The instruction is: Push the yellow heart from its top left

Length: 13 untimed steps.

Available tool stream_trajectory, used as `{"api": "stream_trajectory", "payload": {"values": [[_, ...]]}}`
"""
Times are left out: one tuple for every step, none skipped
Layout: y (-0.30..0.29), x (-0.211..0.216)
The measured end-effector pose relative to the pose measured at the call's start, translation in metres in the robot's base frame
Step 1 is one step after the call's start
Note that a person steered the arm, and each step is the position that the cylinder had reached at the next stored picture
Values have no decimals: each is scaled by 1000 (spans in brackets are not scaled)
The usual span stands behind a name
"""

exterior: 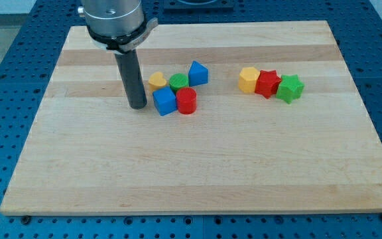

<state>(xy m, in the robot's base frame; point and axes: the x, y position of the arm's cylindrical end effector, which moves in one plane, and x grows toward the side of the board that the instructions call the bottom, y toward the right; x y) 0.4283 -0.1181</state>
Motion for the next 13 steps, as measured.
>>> {"api": "stream_trajectory", "payload": {"values": [[-9, 2], [-30, -8], [-39, -31], [-40, -59], [-30, -79], [-19, -85], [-11, -85], [-5, -85], [-3, -81], [-3, -76], [-2, -75], [-1, -71], [-1, -68]]}}
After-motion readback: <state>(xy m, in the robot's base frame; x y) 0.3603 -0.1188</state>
